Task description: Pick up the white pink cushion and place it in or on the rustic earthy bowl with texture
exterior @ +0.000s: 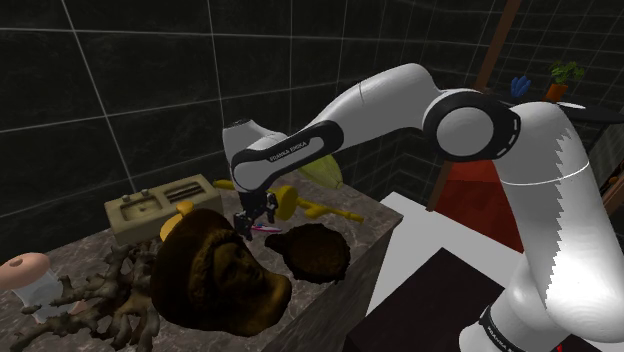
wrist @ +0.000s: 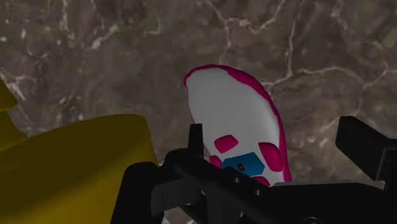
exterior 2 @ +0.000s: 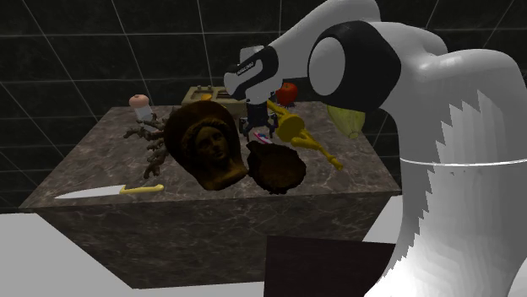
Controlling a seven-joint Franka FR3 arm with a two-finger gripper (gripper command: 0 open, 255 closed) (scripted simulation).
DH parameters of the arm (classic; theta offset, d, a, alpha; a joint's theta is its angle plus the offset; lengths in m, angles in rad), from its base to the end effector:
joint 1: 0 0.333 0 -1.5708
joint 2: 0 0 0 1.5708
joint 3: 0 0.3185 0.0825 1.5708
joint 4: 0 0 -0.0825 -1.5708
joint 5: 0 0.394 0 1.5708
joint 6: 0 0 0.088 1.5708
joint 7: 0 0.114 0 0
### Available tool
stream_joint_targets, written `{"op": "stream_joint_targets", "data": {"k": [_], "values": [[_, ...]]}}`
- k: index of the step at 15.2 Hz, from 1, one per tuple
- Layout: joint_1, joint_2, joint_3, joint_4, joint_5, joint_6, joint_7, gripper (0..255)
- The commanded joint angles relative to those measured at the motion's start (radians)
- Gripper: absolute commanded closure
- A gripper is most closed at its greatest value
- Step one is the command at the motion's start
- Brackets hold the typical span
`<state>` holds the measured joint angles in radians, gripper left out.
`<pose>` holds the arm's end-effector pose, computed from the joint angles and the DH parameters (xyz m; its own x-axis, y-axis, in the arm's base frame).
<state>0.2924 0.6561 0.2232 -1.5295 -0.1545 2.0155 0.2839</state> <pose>0.6220 0.3166 0.2563 0.9528 0.2655 -0.1473 0.2733 -0.9613 0.0348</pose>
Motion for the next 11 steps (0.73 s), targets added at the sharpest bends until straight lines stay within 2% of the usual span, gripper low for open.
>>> {"op": "stream_joint_targets", "data": {"k": [1, 9, 10, 11], "values": [[-0.003, 0.018, -0.006, -0.019, -0.004, 0.028, 0.003, 0], [-0.005, 0.018, -0.003, -0.019, -0.007, 0.028, 0.004, 0], [-0.001, 0.018, -0.002, -0.020, -0.007, 0.029, 0.009, 255], [-0.003, 0.025, -0.003, -0.009, -0.007, 0.025, 0.005, 255]]}}
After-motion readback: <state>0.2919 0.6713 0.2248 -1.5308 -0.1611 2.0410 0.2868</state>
